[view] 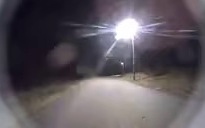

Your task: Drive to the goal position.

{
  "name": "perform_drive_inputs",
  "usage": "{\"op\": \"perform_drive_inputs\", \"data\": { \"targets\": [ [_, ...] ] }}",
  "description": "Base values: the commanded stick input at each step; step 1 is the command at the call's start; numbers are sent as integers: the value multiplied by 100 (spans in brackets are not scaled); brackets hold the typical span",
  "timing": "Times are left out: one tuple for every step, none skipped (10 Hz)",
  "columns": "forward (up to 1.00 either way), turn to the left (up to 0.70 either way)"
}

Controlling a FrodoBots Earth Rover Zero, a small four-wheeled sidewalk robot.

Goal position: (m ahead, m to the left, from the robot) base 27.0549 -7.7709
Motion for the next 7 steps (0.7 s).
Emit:
{"op": "perform_drive_inputs", "data": {
  "targets": [
    [100, 0],
    [100, 0],
    [100, -2],
    [100, -3],
    [100, -6],
    [100, -6],
    [100, -4]
  ]
}}
